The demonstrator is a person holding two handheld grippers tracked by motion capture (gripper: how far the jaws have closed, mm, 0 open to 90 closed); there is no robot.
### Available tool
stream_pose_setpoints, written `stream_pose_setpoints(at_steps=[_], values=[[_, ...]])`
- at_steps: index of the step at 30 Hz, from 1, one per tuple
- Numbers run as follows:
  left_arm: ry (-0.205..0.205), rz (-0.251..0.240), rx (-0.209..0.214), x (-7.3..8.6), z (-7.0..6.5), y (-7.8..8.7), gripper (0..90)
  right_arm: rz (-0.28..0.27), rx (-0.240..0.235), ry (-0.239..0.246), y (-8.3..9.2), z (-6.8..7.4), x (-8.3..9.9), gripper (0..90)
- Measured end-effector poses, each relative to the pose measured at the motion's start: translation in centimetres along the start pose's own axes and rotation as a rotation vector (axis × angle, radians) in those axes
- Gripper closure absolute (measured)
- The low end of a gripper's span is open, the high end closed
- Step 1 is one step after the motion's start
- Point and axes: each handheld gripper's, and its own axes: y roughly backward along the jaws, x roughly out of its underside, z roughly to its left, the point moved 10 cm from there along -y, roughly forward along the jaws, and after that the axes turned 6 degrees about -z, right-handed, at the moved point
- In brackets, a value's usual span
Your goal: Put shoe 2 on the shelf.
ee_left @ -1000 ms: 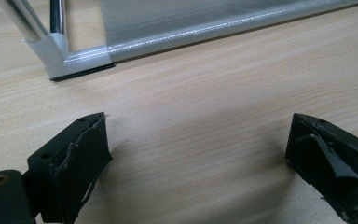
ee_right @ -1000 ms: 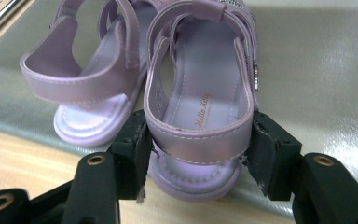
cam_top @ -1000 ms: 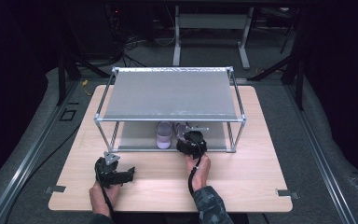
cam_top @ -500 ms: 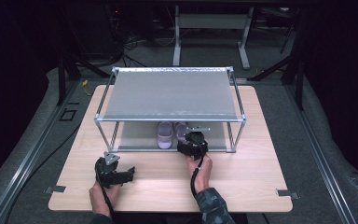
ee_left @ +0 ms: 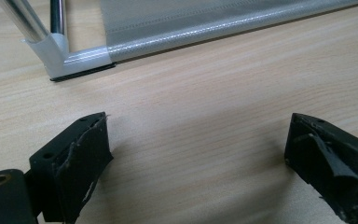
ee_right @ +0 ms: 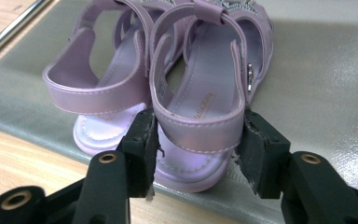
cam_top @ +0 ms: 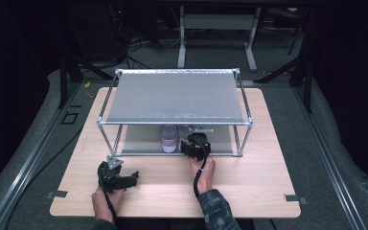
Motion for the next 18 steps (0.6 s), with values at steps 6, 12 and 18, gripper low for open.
stream_pose_setpoints(at_steps=[6,12,18], values=[[-0.005,0.003,0.000,0.0,0.0,0.0,6.4,0.023,0.000,0.021,0.0,0.1,0.2,39.1],[-0.004,0.003,0.001,0.0,0.0,0.0,6.4,0.031,-0.055,0.033,1.9,0.4,0.2,26.8],[-0.003,0.002,0.001,0.0,0.0,0.0,6.4,0.042,-0.163,0.123,5.1,0.6,0.6,19.8]])
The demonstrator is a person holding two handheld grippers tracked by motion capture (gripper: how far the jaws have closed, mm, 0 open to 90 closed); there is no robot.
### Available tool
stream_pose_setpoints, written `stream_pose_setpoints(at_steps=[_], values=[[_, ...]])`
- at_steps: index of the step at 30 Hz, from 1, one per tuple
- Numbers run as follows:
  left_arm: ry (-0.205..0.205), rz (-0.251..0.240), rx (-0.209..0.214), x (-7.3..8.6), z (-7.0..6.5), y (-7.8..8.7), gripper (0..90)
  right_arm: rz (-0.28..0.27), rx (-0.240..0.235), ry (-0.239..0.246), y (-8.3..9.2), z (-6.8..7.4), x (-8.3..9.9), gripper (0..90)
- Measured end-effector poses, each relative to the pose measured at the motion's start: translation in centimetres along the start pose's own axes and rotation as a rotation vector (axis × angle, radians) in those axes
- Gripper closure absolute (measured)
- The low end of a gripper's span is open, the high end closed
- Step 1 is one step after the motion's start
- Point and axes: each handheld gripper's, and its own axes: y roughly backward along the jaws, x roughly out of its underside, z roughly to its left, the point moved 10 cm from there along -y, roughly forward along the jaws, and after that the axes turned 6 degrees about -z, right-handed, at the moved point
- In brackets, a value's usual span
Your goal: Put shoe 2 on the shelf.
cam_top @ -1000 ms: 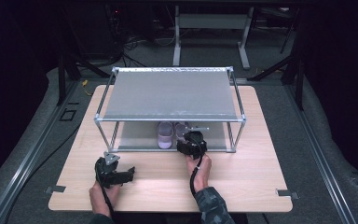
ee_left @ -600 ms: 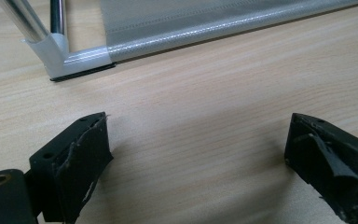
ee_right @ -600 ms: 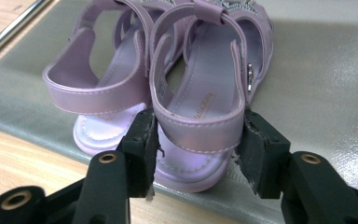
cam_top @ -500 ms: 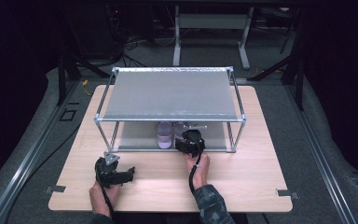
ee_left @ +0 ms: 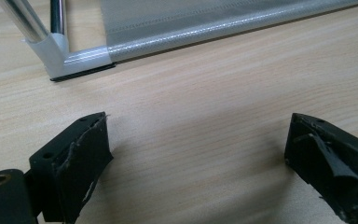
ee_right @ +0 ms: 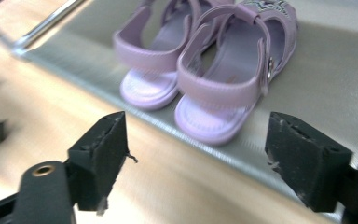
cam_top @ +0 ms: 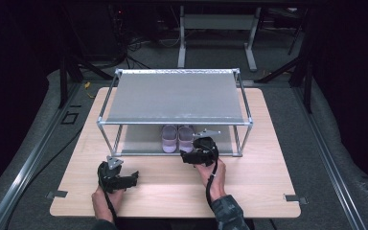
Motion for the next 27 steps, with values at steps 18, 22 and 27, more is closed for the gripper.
stream_pose_setpoints(at_steps=[18,22,27], values=[[0.000,-0.001,0.001,0.0,0.0,0.0,7.0,0.000,0.209,-0.029,11.3,-10.2,9.4,2.3],[0.001,-0.001,0.001,0.0,0.0,0.0,7.0,0.009,0.258,-0.084,12.4,-13.2,12.4,0.0],[0.000,-0.001,0.001,0.0,0.0,0.0,7.0,-0.038,0.293,-0.126,13.1,-15.7,13.6,0.0]])
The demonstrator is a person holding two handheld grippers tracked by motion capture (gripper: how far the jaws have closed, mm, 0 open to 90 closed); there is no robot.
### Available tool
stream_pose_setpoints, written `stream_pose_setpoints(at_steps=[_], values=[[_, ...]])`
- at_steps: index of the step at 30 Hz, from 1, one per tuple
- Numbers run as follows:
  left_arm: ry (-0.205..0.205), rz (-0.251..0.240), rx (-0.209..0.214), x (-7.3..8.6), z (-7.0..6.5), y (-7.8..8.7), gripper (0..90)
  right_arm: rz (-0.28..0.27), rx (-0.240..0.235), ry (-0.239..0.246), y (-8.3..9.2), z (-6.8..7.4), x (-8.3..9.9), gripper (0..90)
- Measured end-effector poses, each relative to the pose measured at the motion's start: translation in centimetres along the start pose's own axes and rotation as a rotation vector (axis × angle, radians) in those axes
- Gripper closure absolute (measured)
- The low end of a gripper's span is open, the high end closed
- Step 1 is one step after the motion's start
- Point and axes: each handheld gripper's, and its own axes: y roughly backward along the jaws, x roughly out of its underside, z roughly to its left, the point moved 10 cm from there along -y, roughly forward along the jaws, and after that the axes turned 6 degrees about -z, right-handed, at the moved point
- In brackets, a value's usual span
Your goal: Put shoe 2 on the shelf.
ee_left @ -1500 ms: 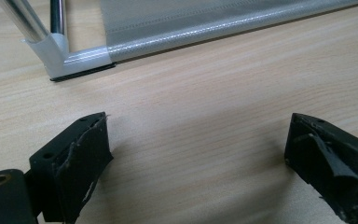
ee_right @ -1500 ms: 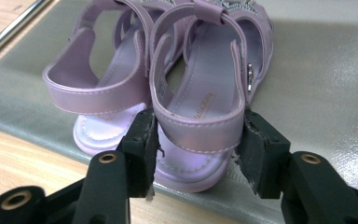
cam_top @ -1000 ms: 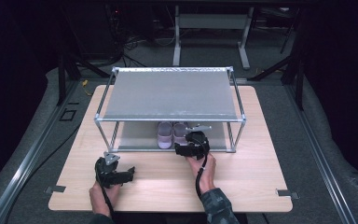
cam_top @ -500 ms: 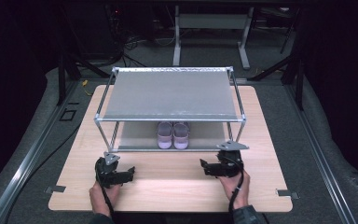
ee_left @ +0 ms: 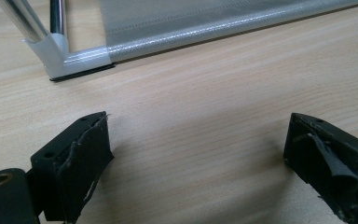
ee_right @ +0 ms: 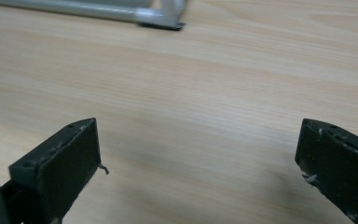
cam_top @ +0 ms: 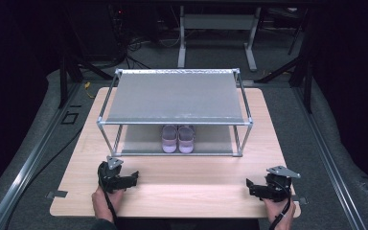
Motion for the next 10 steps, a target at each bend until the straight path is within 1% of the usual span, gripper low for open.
stream_pose_setpoints(at_steps=[1,2,3,5,6,7,8,9,10], values=[[0.001,0.001,0.000,0.01,-0.01,0.01,7.0,-0.008,-0.009,-0.013,-0.11,-0.26,-0.04,0.0],[0.000,0.001,0.000,0.01,-0.01,0.01,7.0,-0.015,0.009,-0.014,-0.19,-0.67,-0.17,0.0],[0.000,0.000,-0.001,0.00,-0.01,0.00,7.0,-0.034,0.000,-0.013,-0.27,-0.75,-0.44,0.0],[0.003,-0.001,-0.002,-0.01,0.01,-0.02,7.0,-0.028,0.000,-0.017,-0.61,-1.03,-0.59,0.0],[0.002,-0.001,-0.002,0.00,0.01,-0.01,7.0,-0.022,-0.008,-0.023,-0.79,-1.00,-0.58,0.0],[0.002,-0.001,-0.003,-0.01,0.02,-0.02,7.0,-0.023,-0.021,-0.019,-0.84,-0.92,-0.59,0.0],[0.002,-0.001,-0.003,-0.01,0.03,-0.02,7.0,-0.028,-0.023,-0.015,-0.84,-0.85,-0.59,0.0],[0.003,-0.002,-0.003,-0.01,0.02,-0.02,7.0,-0.028,-0.011,-0.007,-0.75,-0.87,-0.54,0.2],[0.003,-0.001,-0.004,-0.01,0.03,-0.02,7.0,-0.041,-0.007,-0.001,-0.80,-0.88,-0.60,0.3]])
